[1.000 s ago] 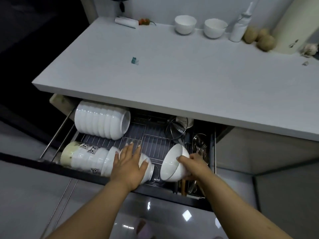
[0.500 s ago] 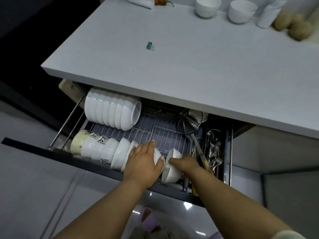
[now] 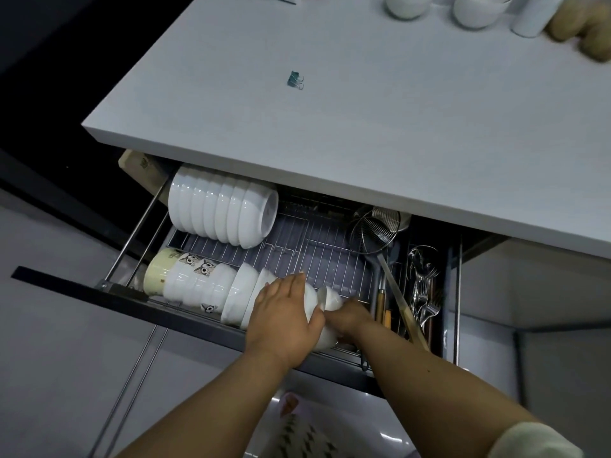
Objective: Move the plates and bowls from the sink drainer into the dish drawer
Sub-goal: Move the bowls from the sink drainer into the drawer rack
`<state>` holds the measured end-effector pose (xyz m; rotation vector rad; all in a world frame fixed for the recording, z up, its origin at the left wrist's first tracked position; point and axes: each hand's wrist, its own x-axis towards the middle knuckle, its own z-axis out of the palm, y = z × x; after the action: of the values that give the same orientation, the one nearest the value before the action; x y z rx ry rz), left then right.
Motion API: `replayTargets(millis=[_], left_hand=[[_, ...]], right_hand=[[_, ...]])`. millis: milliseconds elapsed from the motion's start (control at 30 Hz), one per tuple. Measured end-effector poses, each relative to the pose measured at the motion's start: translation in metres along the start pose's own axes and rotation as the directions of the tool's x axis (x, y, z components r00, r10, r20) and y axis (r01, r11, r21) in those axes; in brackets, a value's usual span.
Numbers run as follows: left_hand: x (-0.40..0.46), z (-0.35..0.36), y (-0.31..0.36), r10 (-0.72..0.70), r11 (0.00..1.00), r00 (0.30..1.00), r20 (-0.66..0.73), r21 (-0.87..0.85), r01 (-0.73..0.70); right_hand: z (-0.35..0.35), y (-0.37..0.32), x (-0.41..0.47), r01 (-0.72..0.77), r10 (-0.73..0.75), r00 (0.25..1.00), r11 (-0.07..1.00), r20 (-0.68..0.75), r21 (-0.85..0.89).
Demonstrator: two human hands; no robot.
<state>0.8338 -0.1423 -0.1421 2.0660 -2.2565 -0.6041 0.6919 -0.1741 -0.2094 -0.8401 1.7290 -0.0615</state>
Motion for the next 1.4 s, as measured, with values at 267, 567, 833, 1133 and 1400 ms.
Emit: replayTargets(millis=[267, 567, 833, 1133, 1400], left_hand=[[-0.001, 0.0, 0.0, -0.001, 1.0, 1.0, -0.019, -0.022, 0.001], [0.0, 0.0, 0.0, -0.02, 0.999, 1.0, -0.013, -0.031, 0.019], [0.0, -0.002, 0.002, -0.049, 0.997, 0.999, 0.002, -0.052, 0.049], [0.001, -0.011, 0.011, -0.084, 0.994, 0.995, 0.053, -0.07, 0.088], [0.01, -0.015, 0.03, -0.234, 0.923, 0.959, 0.157, -0.273, 0.27]], right_hand=[[0.006, 0.0, 0.01, 0.014, -0.012, 0.999, 0.999, 0.047, -0.032], [0.009, 0.0, 0.014, 0.107, -0.074, 0.989, 0.953, 0.125, -0.282], [0.0, 0.01, 0.01, 0.014, -0.007, 0.999, 0.99, 0.051, -0.144], [-0.036, 0.01, -0.014, 0.122, -0.132, 0.99, 0.975, -0.042, -0.183], [-0.1, 0.037, -0.068, 0.225, -0.218, 0.974, 0.952, -0.056, 0.206]])
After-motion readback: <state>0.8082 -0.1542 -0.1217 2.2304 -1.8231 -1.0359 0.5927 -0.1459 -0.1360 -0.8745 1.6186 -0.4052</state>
